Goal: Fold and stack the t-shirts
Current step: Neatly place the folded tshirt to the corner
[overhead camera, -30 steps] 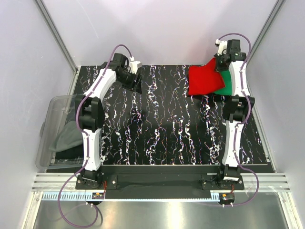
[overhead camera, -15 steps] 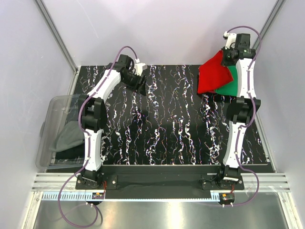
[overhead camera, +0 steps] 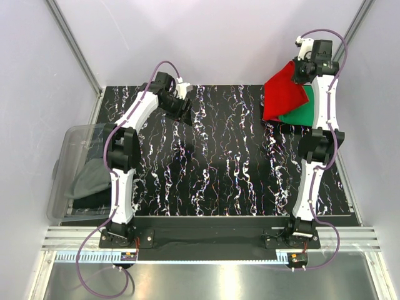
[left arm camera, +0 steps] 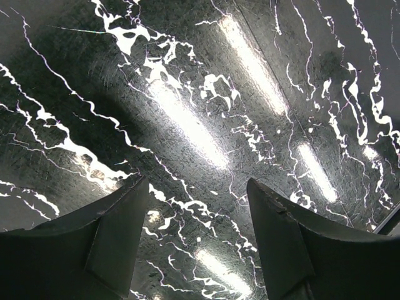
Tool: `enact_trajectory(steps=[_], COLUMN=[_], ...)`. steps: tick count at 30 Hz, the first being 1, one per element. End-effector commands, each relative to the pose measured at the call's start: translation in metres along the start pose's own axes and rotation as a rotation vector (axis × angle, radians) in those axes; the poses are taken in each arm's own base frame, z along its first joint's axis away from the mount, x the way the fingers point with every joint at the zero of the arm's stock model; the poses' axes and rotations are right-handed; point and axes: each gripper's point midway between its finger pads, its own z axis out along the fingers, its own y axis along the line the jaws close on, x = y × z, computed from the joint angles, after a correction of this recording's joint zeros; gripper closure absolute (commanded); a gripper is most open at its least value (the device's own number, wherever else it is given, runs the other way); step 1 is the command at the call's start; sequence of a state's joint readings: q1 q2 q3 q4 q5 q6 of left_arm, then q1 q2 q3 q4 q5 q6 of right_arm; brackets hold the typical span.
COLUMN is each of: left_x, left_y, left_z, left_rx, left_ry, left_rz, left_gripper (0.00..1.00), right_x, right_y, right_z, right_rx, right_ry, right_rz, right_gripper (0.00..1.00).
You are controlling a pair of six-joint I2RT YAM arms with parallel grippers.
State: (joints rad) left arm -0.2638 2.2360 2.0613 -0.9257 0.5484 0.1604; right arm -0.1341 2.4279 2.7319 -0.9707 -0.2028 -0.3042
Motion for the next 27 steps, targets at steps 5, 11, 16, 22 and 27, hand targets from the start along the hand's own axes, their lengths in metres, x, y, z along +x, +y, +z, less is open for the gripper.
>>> enact_trajectory(steps=[5,11,16,22,27], left_x=[-0.018,-0.015,-0.012,-0.008,-0.003], left_y=[-0.006,-0.004,-0.005,-0.009,-0.008], left_z=[-0.005,-0.003,0.003,0.007,0.01], left_rx=[0.027,0.013,0.006,0.006,-0.008], left_ry=[-0.059,-0.05,-0.035,-0.019,-0.001], left_rz=[0.02,0.018,0.027,0.031,0.035], left_gripper=[0.31,0.3,0.3,0.3,0.29], right_x=[-0.022,-0.002,0.02,0.038,0.049], right_y=[-0.027,-0.058,-0.085,-0.101,-0.112], right_z=[-0.03,-0.015,-0.002,0.019,0.033], right_rx=[0.073,0.119,0.151,0.172,0.206], right_ry=[-0.069,-0.032,0.001,0.022,0.034], right_rz=[-0.035,-0.001,0.032,0.046,0.052], right_gripper=[1.0,1.0,1.0,1.0,1.0])
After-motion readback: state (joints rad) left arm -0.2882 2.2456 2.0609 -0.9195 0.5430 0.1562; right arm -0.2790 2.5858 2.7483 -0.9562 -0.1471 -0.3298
